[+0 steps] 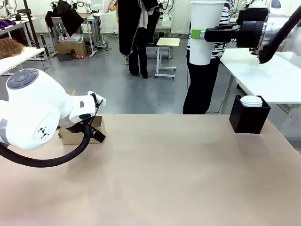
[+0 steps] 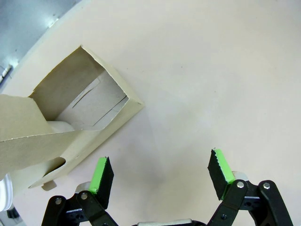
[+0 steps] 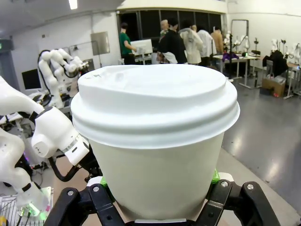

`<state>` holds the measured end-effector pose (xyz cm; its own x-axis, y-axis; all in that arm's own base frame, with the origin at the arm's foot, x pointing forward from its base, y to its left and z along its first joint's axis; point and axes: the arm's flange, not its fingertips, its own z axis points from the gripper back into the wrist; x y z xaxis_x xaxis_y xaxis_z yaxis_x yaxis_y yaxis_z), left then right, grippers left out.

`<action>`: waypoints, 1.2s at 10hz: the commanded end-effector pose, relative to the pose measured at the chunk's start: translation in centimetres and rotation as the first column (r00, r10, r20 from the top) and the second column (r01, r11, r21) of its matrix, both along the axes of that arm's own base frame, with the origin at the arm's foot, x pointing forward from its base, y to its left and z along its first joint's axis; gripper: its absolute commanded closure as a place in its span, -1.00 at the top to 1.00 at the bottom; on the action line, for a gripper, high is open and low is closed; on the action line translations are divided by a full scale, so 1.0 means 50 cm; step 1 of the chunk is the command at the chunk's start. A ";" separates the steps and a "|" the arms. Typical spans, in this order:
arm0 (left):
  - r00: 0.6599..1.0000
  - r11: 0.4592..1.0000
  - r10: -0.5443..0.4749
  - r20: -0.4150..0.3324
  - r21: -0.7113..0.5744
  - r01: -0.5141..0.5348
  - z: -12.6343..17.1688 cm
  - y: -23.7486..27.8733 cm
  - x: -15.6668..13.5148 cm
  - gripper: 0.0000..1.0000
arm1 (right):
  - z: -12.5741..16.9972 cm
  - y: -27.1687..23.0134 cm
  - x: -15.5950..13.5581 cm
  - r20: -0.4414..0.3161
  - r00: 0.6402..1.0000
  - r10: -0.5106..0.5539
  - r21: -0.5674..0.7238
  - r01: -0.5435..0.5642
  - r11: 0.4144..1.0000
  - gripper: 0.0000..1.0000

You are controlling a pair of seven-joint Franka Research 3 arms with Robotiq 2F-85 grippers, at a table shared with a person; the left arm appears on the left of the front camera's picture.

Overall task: Pour a drink into a cup and package it in a carrier.
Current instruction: Position the Cup Carrier in the center of the table.

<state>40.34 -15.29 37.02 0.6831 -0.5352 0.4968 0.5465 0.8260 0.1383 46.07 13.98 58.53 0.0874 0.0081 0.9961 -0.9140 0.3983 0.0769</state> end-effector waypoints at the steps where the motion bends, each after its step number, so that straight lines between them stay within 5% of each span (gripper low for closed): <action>1: 1.000 1.000 -0.007 -0.023 -0.020 0.006 0.028 -0.002 -0.005 1.00 | 0.010 0.004 0.004 0.011 1.000 0.004 0.009 -0.004 1.000 0.61; 7: 0.983 0.991 0.120 -0.136 -0.042 -0.127 0.274 -0.019 -0.019 1.00 | 0.010 0.004 0.004 0.011 1.000 0.004 0.009 -0.004 1.000 0.61; 9: 0.959 0.968 0.247 -0.140 -0.001 -0.250 0.356 -0.012 0.014 1.00 | 0.010 0.004 0.004 0.011 1.000 0.004 0.009 -0.004 1.000 0.61; 12: 0.901 0.919 0.391 -0.186 0.032 -0.392 0.377 0.023 0.121 1.00 | 0.010 0.004 0.004 0.011 1.000 0.004 0.009 -0.004 1.000 0.61</action>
<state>44.38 -13.28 56.20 0.8897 -0.2507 0.3817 0.2498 0.9669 0.0528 46.06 13.95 58.58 0.0864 0.0080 0.9962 -0.9140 0.3986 0.0761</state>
